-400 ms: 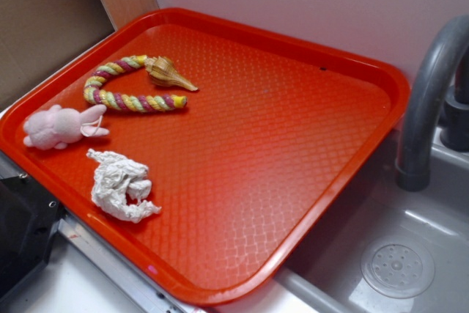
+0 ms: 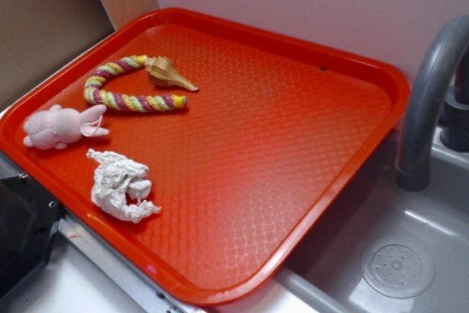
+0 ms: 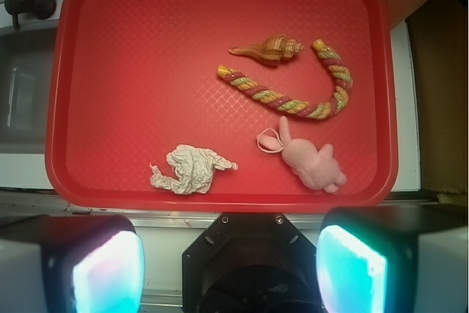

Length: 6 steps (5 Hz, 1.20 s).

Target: Grab the pink bunny.

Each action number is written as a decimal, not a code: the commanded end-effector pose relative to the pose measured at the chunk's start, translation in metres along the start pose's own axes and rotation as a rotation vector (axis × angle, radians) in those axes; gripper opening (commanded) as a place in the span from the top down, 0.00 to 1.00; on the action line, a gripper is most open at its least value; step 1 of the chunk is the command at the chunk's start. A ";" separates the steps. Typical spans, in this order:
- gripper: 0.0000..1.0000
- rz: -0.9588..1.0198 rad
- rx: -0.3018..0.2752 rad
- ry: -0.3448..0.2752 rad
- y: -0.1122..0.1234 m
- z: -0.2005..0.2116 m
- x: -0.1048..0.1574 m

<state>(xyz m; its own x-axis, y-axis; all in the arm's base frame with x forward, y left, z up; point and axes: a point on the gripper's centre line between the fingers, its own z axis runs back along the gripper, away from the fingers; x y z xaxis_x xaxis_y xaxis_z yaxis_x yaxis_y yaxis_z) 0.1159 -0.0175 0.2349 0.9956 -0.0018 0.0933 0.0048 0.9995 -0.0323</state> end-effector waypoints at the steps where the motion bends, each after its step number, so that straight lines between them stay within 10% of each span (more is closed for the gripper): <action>1: 0.00 -0.266 -0.115 -0.109 0.040 -0.049 0.018; 6: 0.00 -0.271 0.173 0.074 0.089 -0.182 0.015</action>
<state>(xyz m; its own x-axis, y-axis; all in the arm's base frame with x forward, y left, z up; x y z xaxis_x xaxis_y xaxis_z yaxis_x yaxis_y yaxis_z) 0.1442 0.0622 0.0458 0.9662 -0.2567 -0.0233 0.2574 0.9565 0.1370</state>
